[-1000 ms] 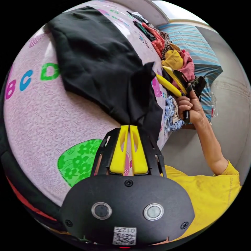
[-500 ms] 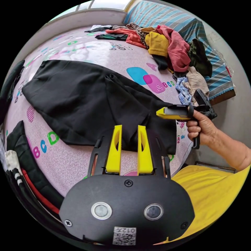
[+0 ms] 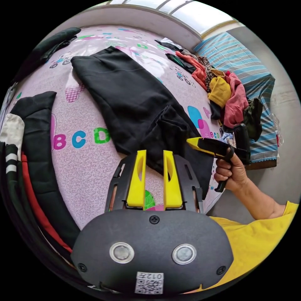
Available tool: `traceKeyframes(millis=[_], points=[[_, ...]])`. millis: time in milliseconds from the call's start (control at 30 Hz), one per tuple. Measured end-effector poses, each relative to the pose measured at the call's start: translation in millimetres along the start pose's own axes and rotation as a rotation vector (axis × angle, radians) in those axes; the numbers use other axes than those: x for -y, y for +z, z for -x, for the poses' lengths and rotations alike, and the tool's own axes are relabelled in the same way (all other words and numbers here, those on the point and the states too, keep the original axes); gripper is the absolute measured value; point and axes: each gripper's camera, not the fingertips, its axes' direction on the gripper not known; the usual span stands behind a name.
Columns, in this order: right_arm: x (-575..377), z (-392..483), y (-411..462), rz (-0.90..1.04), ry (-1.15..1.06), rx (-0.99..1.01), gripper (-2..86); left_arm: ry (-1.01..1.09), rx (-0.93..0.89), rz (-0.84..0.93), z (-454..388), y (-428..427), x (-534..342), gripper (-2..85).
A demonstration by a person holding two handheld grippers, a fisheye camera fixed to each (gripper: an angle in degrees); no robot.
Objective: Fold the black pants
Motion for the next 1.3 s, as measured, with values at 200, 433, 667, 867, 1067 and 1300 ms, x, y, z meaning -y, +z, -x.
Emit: traceKeyframes(millis=[200, 433, 667, 867, 1067, 1300], points=[[-45.7, -0.4, -56.6, -0.096, -0.075, -0.328, 2.2, -0.038, -0.092, 0.023, 0.9, 3.1, 6.3, 12.9], [-68.8, 8.7, -91.2, 0.033, -0.213, -0.618, 5.8, 0.162, 0.115, 0.09, -41.7, -7.3, 42.7, 14.5], [-66.7, 26.8, -69.6, 0.215, -0.339, -0.664, 8.0, 0.255, 0.191, 0.309, -64.4, 27.7, 75.9, 13.8], [-73.2, 33.2, -49.1, 0.31, -0.336, -0.675, 4.2, 0.304, 0.308, 0.369, -86.8, 30.6, 80.3, 6.7], [-100.2, 56.0, -68.7, 0.218, -0.35, -0.642, 2.4, 0.377, 0.313, 0.222, -121.3, -11.6, 88.6, 1.1], [-116.8, 54.3, -55.5, 0.209, -0.261, -0.698, 2.5, 0.301, 0.388, 0.35, -106.0, 11.3, 106.5, 0.4]])
